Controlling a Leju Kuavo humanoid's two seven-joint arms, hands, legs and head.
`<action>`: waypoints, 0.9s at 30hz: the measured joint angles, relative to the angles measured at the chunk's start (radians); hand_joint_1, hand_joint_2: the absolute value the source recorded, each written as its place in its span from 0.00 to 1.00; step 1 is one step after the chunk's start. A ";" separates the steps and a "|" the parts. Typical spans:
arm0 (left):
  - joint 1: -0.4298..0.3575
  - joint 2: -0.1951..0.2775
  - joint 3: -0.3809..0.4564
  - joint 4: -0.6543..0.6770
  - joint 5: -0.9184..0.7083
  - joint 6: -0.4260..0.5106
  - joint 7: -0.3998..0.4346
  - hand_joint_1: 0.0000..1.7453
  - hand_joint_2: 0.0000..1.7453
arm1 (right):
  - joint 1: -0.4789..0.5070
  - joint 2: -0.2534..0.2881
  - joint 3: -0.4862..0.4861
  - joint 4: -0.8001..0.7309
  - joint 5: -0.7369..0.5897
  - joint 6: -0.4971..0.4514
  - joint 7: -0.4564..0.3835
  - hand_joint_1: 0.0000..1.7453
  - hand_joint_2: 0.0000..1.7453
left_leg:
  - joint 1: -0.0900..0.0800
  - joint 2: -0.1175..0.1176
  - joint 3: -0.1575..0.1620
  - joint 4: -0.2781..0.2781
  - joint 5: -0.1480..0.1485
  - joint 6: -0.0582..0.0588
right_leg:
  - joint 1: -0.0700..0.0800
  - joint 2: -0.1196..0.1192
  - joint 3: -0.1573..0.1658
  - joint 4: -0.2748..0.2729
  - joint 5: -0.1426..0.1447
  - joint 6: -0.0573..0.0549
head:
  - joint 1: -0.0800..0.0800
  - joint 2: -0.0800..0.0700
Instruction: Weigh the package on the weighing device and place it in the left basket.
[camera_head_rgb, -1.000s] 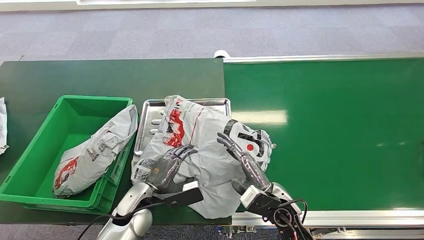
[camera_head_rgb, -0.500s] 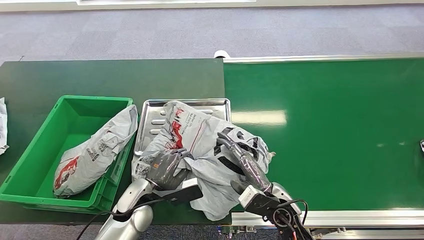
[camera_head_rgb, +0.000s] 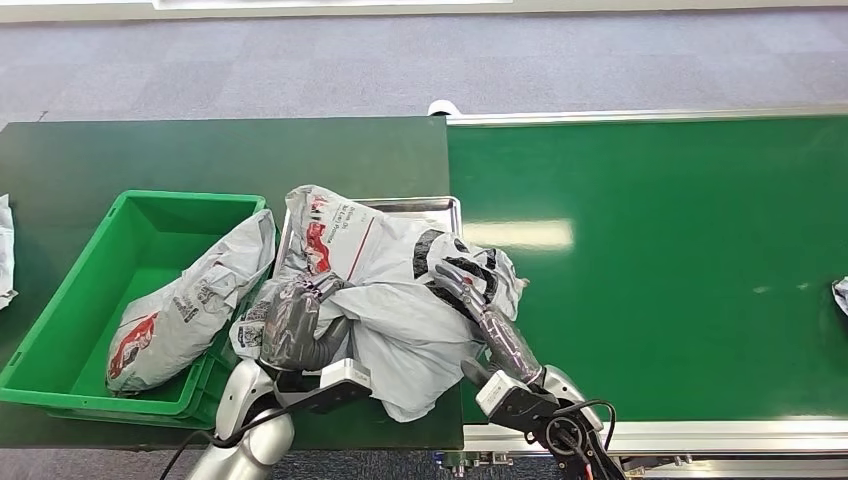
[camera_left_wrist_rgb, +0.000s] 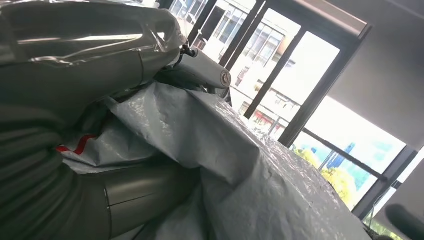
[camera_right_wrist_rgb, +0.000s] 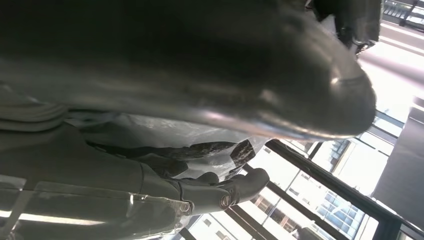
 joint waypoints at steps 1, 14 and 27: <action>0.003 0.000 0.001 -0.009 -0.002 0.016 -0.006 1.00 1.00 | 0.000 0.000 0.000 0.000 0.000 -0.001 0.000 0.00 0.00 | 0.000 0.000 0.000 0.000 0.000 0.000 | 0.000 0.000 0.000 0.000 0.000 0.000 | 0.000 0.000; -0.007 -0.104 0.241 -0.282 -0.296 0.161 -0.188 1.00 1.00 | 0.000 -0.002 0.001 0.017 -0.007 -0.040 -0.023 0.00 0.00 | 0.000 0.000 0.000 0.000 0.000 0.000 | 0.000 0.000 0.000 0.000 0.000 0.000 | 0.000 0.000; -0.084 -0.144 0.476 -0.464 -0.510 0.162 -0.189 1.00 1.00 | 0.050 -0.012 -0.004 -0.004 -0.015 -0.060 -0.007 0.00 0.00 | 0.000 0.001 0.000 0.000 0.000 0.000 | 0.000 0.000 0.000 0.000 0.000 0.000 | 0.000 0.000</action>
